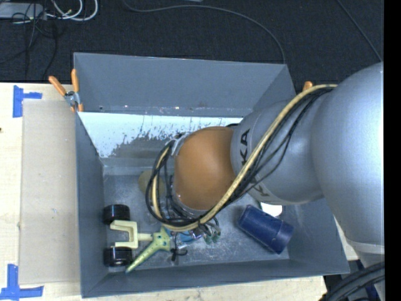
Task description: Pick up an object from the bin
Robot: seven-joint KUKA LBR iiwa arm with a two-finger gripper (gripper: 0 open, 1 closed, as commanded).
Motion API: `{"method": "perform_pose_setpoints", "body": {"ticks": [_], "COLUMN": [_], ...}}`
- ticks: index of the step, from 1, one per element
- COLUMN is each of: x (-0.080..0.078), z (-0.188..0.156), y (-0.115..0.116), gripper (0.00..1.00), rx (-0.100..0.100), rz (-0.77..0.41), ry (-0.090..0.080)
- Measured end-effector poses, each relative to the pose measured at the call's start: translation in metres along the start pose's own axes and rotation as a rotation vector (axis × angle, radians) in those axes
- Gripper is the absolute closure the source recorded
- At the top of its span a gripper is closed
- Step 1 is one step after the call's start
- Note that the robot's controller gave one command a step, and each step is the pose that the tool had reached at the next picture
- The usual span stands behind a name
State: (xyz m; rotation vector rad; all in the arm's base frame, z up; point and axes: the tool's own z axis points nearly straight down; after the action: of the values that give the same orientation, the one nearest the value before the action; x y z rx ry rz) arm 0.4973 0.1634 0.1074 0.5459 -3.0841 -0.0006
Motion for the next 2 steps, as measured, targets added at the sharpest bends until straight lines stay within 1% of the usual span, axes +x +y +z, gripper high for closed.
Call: {"method": "perform_pose_setpoints", "body": {"ticks": [1, 2], "x": [0.004, 0.003], "z": [0.027, 0.038], "y": [-0.011, -0.004], "gripper": [0.00, 1.00], "rx": [0.000, 0.000], "rz": [-0.216, -0.218], "ry": [0.001, 0.002]}}
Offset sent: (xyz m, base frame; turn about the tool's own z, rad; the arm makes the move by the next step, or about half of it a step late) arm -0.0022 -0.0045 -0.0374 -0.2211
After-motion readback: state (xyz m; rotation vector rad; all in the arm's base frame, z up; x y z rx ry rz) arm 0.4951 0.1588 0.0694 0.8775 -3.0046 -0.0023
